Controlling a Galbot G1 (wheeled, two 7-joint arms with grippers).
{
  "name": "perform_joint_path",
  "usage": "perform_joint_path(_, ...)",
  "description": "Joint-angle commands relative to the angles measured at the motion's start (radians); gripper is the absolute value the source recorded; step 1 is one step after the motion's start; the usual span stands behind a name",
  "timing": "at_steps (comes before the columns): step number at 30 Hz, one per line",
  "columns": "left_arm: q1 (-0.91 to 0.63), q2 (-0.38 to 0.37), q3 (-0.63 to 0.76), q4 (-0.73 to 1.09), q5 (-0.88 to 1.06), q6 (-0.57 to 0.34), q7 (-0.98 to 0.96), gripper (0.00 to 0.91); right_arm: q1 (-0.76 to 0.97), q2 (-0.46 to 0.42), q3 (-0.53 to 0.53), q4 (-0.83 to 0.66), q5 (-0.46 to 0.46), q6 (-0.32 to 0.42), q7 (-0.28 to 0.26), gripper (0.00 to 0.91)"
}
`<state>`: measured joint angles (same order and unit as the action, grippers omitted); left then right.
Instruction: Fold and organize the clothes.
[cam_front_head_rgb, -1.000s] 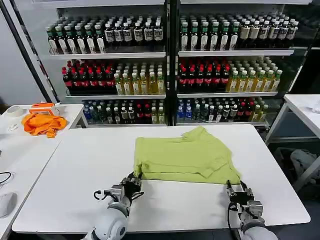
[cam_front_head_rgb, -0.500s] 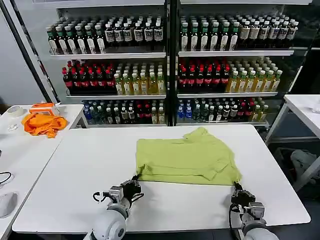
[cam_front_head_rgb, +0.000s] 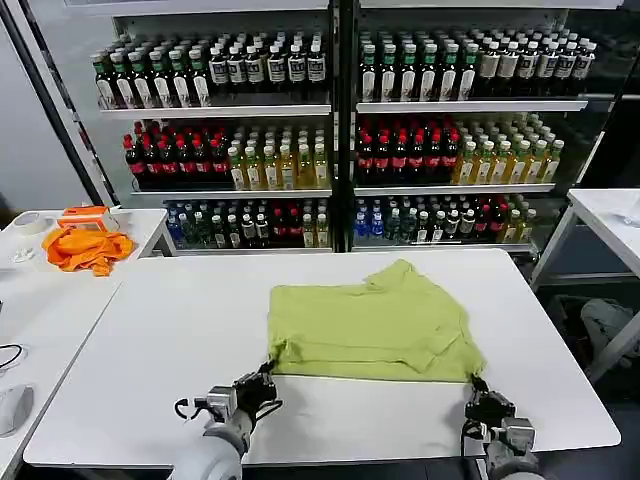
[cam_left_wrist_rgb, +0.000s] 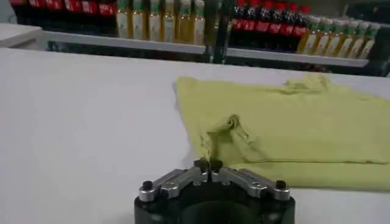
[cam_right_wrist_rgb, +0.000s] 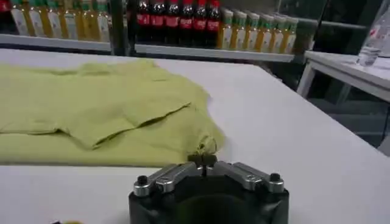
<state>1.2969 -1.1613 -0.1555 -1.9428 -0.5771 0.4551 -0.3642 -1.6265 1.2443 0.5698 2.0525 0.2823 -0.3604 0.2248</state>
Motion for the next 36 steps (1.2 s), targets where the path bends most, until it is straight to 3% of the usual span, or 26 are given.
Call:
perform_joint_path(1,0.237,0.063,-0.081,-0.197,-0.013,-0.001,-0.011,0.02,-0.205,0.034,0.021,0.154,-0.039,0.018,-0.001,0.0)
perform_joint_path(6,0.306,0.104,-0.118,-0.245,0.011,0.005,-0.013,0.02,-0.288,0.036,0.028,0.215,-0.062,0.023,-0.002,0.0)
perform_joint_path(9,0.324,0.116,-0.144,-0.261,0.019,0.022,-0.011,0.02,-0.317,0.04,0.025,0.247,-0.084,-0.03,-0.008,0.0)
perform_joint_path(10,0.331,0.122,-0.151,-0.274,0.018,0.034,-0.009,0.071,-0.32,0.043,0.023,0.256,-0.089,-0.053,-0.009,0.423)
perform_joint_path(11,0.343,0.127,-0.159,-0.289,0.019,0.051,-0.009,0.232,-0.322,0.044,0.022,0.266,-0.1,-0.06,-0.013,0.796)
perform_joint_path(12,0.35,0.131,-0.163,-0.3,0.022,0.054,-0.009,0.736,-0.322,0.044,0.022,0.268,-0.103,-0.059,-0.014,0.907)
perform_joint_path(13,0.359,0.136,-0.168,-0.311,0.028,0.058,-0.007,0.907,-0.321,0.045,0.022,0.277,-0.115,-0.06,-0.014,0.907)
perform_joint_path(19,0.374,0.158,-0.215,-0.375,0.046,0.062,-0.008,0.907,-0.311,0.028,0.057,0.329,-0.115,-0.049,-0.011,0.907)
perform_joint_path(25,0.317,0.185,-0.264,-0.36,0.015,0.058,-0.01,0.907,-0.242,-0.009,0.112,0.345,-0.056,-0.057,-0.007,0.907)
perform_joint_path(36,-0.013,0.255,-0.169,-0.169,-0.122,0.057,0.015,0.907,-0.02,-0.131,0.114,0.218,0.06,-0.073,0.009,0.907)
